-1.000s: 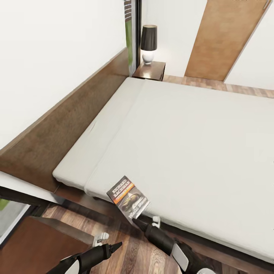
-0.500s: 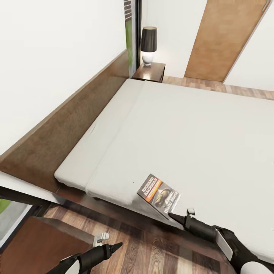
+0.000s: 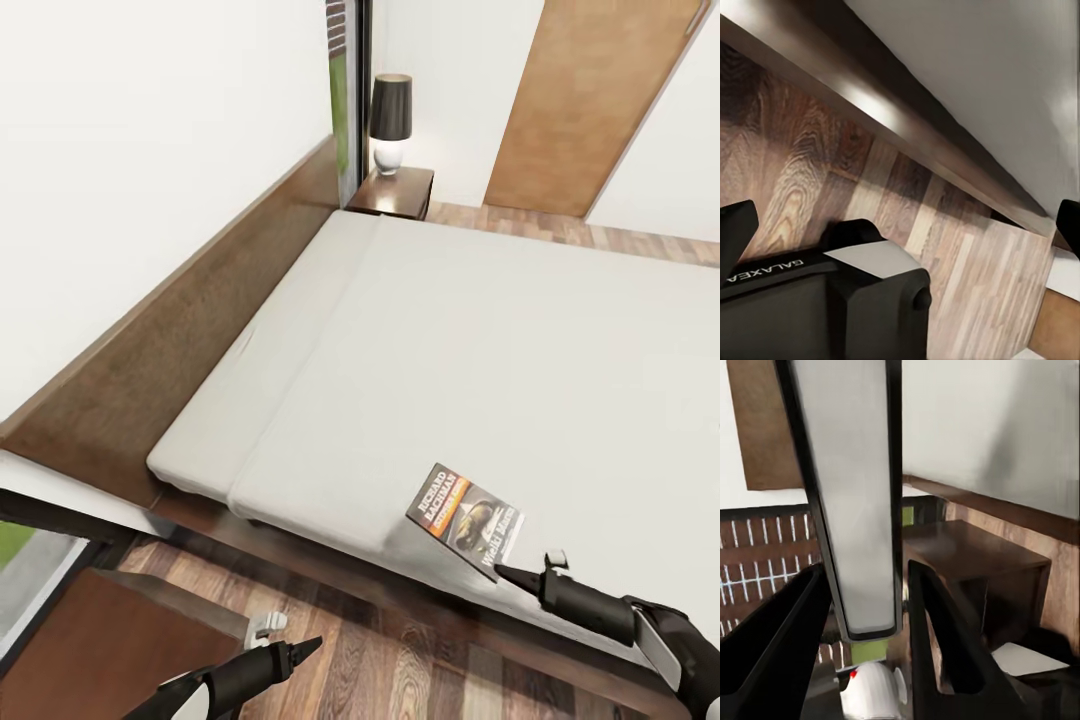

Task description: In the bedroom, move the book from the bed onto either nightstand, and place the two sandals side by side next to the bed.

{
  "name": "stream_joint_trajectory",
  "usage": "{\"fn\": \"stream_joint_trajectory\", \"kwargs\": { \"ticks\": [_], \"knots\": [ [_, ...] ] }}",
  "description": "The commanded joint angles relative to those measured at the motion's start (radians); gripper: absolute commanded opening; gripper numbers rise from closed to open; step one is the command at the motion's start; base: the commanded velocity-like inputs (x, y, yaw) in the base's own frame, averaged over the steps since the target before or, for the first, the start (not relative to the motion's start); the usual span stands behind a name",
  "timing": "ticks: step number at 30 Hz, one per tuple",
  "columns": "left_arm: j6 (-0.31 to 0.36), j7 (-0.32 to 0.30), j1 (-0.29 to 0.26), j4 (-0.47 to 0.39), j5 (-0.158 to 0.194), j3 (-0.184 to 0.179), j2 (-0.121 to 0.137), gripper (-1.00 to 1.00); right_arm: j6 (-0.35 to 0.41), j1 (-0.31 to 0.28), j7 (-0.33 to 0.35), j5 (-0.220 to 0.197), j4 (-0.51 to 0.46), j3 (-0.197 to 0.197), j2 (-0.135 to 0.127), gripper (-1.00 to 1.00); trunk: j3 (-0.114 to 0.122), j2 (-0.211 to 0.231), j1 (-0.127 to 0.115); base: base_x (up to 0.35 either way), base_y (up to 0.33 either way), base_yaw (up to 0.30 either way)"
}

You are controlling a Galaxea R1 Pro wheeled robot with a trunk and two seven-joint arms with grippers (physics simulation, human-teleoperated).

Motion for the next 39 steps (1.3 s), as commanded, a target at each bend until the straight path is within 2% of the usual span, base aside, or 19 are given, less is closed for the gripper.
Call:
{"fn": "stream_joint_trajectory", "kwargs": {
  "ticks": [1,6,9,12,39],
  "knots": [
    [0.007,-0.002,0.0,0.0,0.01,-0.007,0.0,1.0,0.011,0.0,0.001,-0.005,0.011,0.0,-0.008,-1.0,0.003,0.007,-0.004,0.0,0.0,0.0],
    [0.006,-0.002,0.0,0.0,0.01,-0.007,0.0,1.0,0.011,0.0,0.003,-0.005,0.044,-0.003,-0.031,-1.0,0.018,0.042,-0.023,0.0,0.0,0.0],
    [0.006,-0.003,0.0,0.0,0.01,-0.007,0.0,1.0,0.011,0.0,0.003,-0.005,0.049,0.0,-0.061,-1.0,0.028,0.063,-0.035,0.0,0.0,0.0],
    [0.006,-0.004,0.0,0.0,0.01,-0.007,0.0,1.0,0.011,0.0,0.003,-0.005,0.05,0.001,-0.073,-1.0,0.037,0.084,-0.046,0.0,0.0,0.0],
    [0.007,-0.004,0.0,0.0,0.01,-0.007,0.001,1.0,0.006,0.0,0.001,-0.002,0.05,0.002,-0.078,-1.0,0.122,0.273,-0.15,0.0,0.0,0.0]
  ]
}}
